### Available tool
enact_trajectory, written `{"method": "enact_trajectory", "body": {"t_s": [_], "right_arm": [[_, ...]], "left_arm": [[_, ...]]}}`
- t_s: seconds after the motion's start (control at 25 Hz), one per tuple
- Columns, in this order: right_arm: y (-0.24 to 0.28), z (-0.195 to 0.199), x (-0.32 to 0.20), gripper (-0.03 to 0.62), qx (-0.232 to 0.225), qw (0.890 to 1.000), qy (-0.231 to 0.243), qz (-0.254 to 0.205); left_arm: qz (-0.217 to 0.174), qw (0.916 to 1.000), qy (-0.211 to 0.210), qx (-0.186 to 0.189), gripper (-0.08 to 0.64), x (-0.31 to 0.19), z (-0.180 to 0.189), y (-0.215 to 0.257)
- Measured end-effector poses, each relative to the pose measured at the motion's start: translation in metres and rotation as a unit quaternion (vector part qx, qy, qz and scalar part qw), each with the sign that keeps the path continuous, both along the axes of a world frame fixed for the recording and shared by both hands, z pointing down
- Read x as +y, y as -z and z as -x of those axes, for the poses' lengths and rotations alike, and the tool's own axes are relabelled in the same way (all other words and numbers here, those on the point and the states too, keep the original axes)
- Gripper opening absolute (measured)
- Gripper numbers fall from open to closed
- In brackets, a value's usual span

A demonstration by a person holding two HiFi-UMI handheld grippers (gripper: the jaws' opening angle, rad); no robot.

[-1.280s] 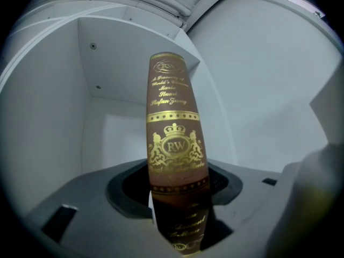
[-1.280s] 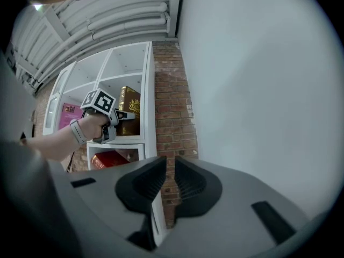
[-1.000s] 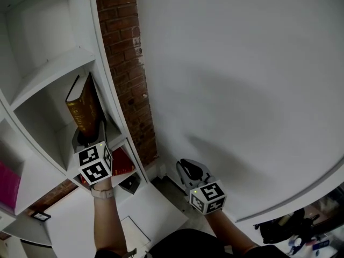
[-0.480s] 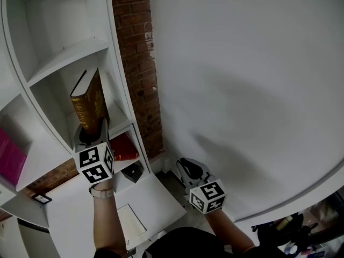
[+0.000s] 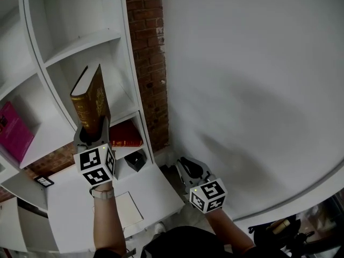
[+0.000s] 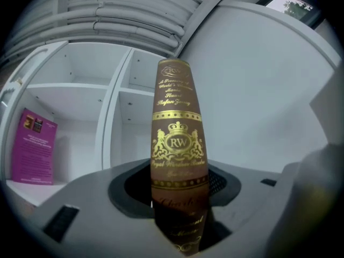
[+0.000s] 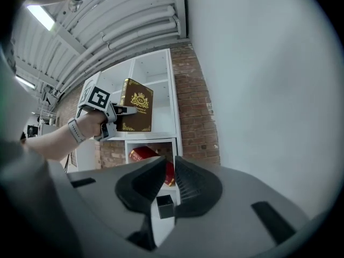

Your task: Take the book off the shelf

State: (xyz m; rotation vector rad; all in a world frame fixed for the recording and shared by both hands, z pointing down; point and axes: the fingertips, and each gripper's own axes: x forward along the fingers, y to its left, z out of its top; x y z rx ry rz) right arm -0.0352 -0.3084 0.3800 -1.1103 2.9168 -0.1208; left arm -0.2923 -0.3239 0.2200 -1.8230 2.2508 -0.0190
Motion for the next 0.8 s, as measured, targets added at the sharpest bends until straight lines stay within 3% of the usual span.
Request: {"method": "enact_trajectory", "body": {"t_s": [0.8], "right_arm": [[-0.025, 0.033, 0.091, 0.058, 0.012, 0.994, 0.111, 0.013]], "left_arm": [[0.022, 0.9983, 0.054, 0.01, 0.225, 0.132, -0.007, -0.06]]}}
